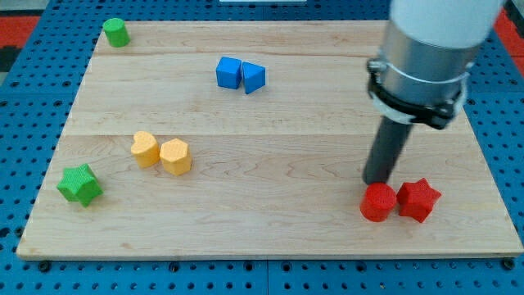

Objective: Move the green star towards the top left side of the board

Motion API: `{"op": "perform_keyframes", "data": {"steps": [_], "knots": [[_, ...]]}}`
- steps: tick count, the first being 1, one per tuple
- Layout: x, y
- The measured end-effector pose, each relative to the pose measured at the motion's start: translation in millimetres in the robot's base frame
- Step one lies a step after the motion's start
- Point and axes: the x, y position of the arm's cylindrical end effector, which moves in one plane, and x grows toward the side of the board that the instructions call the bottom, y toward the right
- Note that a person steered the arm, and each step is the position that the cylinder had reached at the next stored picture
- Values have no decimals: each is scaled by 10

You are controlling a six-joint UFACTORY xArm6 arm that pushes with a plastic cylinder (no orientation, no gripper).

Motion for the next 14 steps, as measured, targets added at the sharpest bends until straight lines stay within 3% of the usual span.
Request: {"op": "perform_keyframes", "data": {"steps": [1,2,4,5,7,8,9,12,13,14], "knots": [[40,-496],[372,-1197],[446,-2893],[586,-3087],[235,-3522],[515,-3469],[218,-3935],[-1570,-3593],[-1306,-3167],[-1301,-3657]]}}
